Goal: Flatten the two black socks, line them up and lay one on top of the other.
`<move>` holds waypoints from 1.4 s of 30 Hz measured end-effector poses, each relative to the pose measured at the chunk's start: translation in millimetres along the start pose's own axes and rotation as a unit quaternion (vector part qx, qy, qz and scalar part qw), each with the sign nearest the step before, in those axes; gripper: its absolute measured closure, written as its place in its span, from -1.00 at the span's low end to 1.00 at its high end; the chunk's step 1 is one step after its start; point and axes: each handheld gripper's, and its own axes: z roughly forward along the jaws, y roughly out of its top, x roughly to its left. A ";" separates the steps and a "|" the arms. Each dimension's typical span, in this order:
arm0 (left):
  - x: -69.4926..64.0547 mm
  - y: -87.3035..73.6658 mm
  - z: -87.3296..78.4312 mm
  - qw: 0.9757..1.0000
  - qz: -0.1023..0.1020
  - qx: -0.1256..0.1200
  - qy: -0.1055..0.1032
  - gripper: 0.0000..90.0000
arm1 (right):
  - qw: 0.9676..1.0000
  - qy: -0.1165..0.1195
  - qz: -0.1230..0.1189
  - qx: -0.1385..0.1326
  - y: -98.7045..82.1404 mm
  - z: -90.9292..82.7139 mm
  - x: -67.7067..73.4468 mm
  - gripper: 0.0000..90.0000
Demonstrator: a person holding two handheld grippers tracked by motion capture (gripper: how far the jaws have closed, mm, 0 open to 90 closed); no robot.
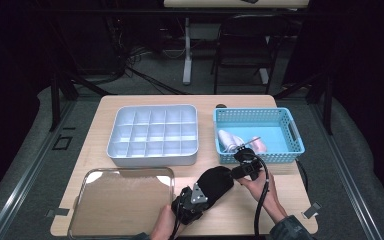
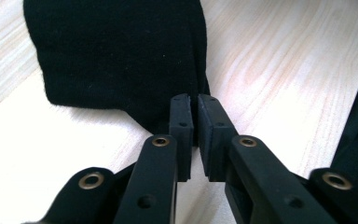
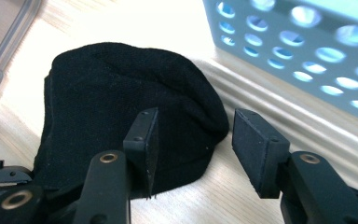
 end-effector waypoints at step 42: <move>21.0 1.4 -27.2 0.999 -0.031 -0.011 0.009 -0.18 | 0.994 0.105 -0.034 -0.027 -1.4 -29.0 36.8 0.91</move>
